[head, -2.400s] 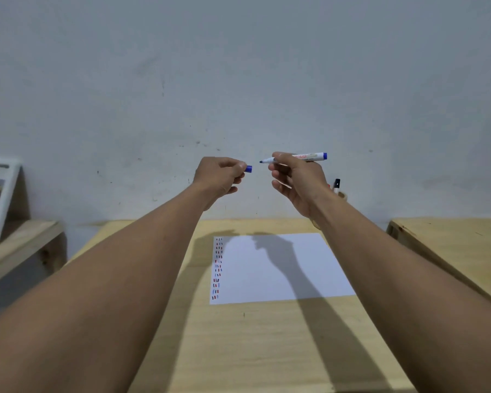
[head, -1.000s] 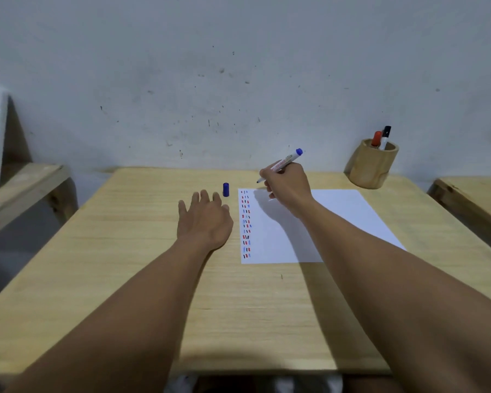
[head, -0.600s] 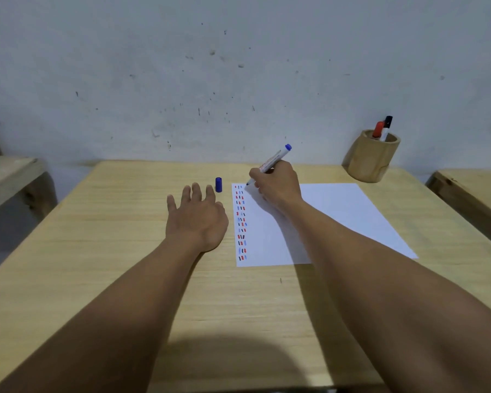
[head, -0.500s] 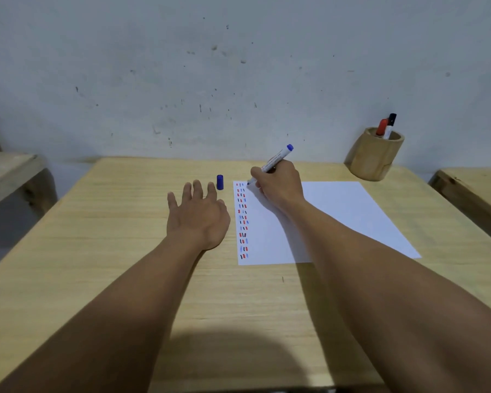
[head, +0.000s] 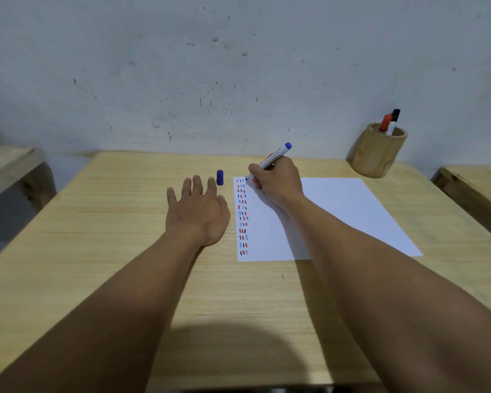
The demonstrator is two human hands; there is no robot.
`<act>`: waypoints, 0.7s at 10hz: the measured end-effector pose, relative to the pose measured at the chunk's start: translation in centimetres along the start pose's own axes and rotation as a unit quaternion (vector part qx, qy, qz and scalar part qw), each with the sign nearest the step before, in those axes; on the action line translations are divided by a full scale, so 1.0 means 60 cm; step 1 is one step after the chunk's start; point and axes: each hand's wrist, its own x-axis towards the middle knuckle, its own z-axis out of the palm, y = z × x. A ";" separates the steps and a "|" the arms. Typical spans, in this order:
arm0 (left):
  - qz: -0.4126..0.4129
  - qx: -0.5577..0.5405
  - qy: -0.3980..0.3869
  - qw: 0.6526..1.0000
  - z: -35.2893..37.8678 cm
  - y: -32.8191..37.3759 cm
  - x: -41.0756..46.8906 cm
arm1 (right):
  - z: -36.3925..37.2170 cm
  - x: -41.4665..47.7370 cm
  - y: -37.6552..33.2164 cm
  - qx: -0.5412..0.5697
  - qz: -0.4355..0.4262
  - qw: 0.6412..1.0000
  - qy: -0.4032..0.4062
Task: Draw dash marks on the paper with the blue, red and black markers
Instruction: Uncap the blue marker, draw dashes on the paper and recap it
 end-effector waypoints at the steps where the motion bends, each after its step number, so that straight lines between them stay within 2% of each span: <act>1: -0.001 0.001 0.000 1.000 0.000 0.000 0.000 | -0.001 0.000 -0.001 0.001 0.000 1.000 0.004; 7: -0.001 0.004 -0.006 1.000 -0.001 0.000 0.001 | 0.002 0.002 0.001 -0.005 -0.001 1.000 0.008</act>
